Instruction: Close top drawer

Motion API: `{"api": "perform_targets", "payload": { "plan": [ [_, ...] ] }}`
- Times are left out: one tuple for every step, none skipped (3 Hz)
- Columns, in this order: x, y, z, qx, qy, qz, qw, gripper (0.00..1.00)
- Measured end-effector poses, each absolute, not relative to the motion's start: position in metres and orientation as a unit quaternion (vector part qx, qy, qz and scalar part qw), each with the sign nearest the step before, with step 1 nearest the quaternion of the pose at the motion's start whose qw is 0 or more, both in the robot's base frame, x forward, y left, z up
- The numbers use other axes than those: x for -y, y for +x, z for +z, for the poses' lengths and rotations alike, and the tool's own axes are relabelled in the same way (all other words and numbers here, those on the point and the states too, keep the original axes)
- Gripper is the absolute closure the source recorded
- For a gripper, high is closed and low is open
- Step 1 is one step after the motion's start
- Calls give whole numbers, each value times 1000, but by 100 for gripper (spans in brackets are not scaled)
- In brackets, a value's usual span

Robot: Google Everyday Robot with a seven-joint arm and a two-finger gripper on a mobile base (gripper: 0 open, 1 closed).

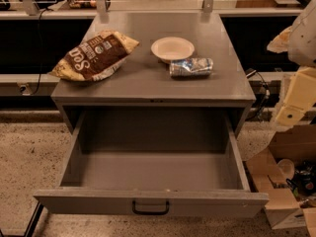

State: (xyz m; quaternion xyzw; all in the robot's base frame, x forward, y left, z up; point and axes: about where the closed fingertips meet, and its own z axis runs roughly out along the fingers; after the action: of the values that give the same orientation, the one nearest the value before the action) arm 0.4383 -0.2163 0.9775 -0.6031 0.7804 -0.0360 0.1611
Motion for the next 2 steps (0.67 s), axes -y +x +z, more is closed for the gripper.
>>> {"api": "perform_targets", "payload": {
  "plan": [
    [216,440,977,-780,-603,-33,163,0],
    [203,436,953,-776,-607,-27,168,0]
  ]
}}
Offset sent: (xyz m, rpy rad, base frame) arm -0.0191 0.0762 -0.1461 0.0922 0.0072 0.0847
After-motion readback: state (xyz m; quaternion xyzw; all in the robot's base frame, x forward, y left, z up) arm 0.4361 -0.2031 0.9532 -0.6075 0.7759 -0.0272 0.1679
